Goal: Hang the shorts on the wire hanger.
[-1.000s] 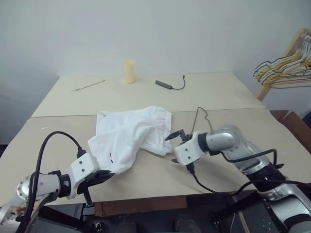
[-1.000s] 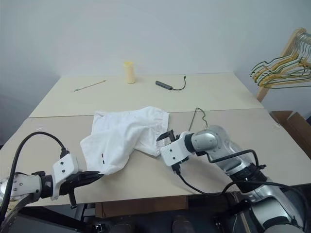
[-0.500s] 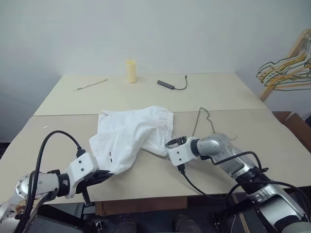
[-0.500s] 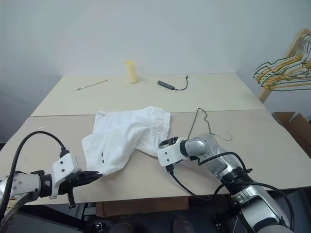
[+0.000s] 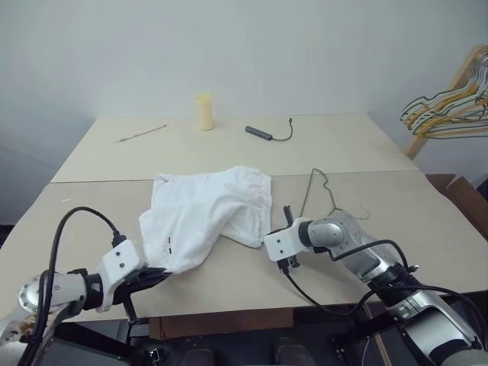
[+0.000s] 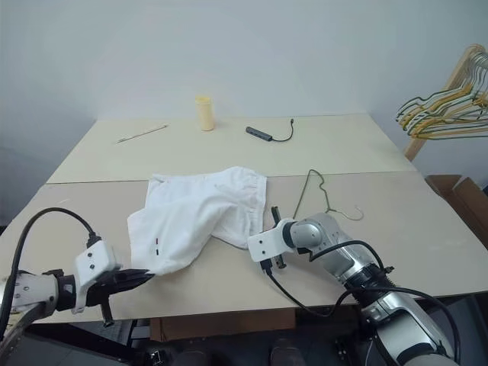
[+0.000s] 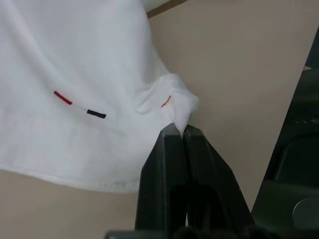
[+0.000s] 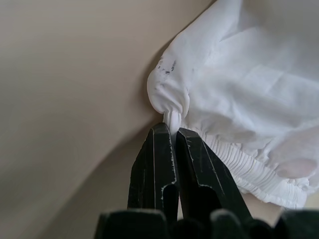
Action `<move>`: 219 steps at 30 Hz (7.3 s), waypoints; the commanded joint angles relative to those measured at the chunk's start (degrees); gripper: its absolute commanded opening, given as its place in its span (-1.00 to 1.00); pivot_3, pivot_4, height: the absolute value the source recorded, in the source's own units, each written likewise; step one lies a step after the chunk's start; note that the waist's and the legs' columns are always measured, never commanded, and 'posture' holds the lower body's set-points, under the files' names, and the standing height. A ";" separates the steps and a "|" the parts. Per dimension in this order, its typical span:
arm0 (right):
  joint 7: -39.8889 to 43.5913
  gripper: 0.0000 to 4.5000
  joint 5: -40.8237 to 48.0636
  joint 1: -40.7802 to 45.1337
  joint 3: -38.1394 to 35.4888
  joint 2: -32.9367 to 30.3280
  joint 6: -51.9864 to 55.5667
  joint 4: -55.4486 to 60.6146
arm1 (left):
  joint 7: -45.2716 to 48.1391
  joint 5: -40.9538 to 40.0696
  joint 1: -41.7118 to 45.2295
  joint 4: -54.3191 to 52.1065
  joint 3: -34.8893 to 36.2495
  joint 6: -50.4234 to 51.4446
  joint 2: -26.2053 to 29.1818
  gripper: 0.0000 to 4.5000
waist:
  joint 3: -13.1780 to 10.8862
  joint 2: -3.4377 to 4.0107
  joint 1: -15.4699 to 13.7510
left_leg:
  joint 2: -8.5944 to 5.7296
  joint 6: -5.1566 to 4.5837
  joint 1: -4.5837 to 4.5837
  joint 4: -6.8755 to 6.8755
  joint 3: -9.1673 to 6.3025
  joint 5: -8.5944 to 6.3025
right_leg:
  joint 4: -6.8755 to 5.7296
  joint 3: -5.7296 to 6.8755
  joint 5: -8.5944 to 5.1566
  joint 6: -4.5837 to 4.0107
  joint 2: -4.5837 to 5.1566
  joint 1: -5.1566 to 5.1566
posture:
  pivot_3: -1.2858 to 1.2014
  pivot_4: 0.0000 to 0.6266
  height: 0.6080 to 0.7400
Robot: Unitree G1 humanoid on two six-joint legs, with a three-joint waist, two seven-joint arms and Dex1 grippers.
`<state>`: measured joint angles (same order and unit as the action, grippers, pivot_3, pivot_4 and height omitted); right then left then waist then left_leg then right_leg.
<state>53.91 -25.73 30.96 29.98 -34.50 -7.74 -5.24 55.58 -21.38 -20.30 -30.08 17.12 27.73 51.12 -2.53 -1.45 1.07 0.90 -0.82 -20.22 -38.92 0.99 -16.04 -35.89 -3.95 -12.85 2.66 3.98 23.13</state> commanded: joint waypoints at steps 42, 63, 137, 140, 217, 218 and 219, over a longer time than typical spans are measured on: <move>19.75 -0.13 21.22 -11.08 -10.08 -17.50 2.79 22.39 | 22.01 -2.61 -26.91 1.05 13.17 -10.59 0.94 -0.56 | 0.13 -0.51 1.13 | 0.15 0.20 0.22 0.02 0.23 -0.13 | -0.11 0.04 -0.76 -0.19 0.05 -0.02 | 0.02 -1.00 1.00; -14.79 1.00 23.33 4.35 -20.12 3.97 57.47 -0.15 | 14.99 -21.78 -3.22 -2.48 15.42 0.63 -0.35 0.99 | 0.25 -0.52 2.96 | 0.13 0.34 -0.10 0.03 0.10 -0.21 | -0.19 0.02 -0.24 -0.20 -0.01 0.23 | -0.04 -1.00 1.00; -36.50 -0.99 26.05 4.70 -25.72 18.09 54.74 0.30 | -11.05 -29.94 29.12 6.52 -4.51 11.13 -15.86 1.00 | 0.78 -0.36 10.58 | 0.29 0.39 -0.03 -0.08 -0.83 -0.23 | -0.05 -0.18 -0.10 -0.03 -0.45 -0.10 | -0.07 -1.00 1.00; -31.07 -0.99 25.93 3.14 -21.95 15.09 48.16 8.31 | -19.60 -38.39 35.85 11.64 -2.24 16.59 -22.26 1.00 | 0.59 -0.06 10.43 | 0.23 0.38 -0.17 -0.06 -0.90 -0.23 | -0.07 -0.17 -0.09 0.00 -0.43 0.05 | -0.08 -1.00 1.00; 23.79 0.54 70.50 6.13 -22.07 1.13 58.30 4.29 | -0.39 -51.61 49.00 20.52 2.95 14.09 -20.46 -1.00 | 0.31 -0.01 10.66 | 0.11 0.50 -0.10 -0.06 -1.06 -0.24 | 0.04 -0.21 -0.27 0.41 -0.50 -0.04 | -0.09 -1.00 1.00; 23.06 0.54 70.35 6.67 -21.88 1.82 58.74 4.27 | -0.53 -51.75 48.93 20.27 2.84 14.10 -20.73 -1.00 | 0.31 -0.01 10.58 | 0.10 0.50 -0.12 -0.06 -1.07 -0.24 | 0.05 -0.21 -0.27 0.41 -0.49 -0.04 | -0.09 -1.00 1.00; 22.37 0.54 70.15 7.24 -21.69 2.42 59.12 4.13 | -0.70 -51.78 48.84 20.00 2.70 14.08 -21.01 -1.00 | 0.31 -0.01 10.55 | 0.10 0.50 -0.13 -0.06 -1.09 -0.24 | 0.05 -0.20 -0.24 0.38 -0.48 -0.04 | -0.09 -1.00 1.00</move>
<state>76.86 43.96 36.40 8.74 -32.64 50.68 -2.75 55.00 -73.06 27.15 -8.45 19.76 42.53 30.52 -2.22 -1.45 11.62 1.00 -0.32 -20.34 -38.98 -0.11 -16.29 -35.83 -4.16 -13.03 2.95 3.51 23.09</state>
